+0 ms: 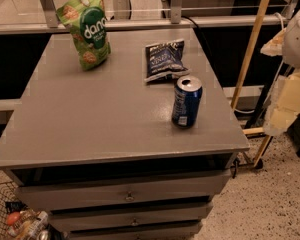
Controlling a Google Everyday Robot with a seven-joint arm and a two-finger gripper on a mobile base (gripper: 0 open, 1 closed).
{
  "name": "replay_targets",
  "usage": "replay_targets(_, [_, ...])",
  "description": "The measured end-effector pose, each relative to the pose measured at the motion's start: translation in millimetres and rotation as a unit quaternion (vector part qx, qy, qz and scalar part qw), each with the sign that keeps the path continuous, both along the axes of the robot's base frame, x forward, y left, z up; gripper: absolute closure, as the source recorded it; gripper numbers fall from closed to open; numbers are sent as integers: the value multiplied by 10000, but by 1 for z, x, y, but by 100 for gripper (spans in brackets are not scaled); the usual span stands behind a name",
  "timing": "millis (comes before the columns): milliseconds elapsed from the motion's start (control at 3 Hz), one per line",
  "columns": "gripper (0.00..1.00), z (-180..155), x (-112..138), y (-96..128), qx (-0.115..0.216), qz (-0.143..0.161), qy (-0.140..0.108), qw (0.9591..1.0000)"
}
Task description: Move pepsi can near green rice chip bag
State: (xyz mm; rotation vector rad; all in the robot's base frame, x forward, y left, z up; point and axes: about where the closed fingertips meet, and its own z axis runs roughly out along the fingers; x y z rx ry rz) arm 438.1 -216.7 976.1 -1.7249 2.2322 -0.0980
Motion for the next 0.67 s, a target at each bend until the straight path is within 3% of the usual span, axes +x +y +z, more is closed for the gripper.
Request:
replay_targets(333, [0, 0, 0, 0, 0, 0, -1, 10000])
replay_targets(667, [0, -5, 20, 14, 395, 140, -34, 9991])
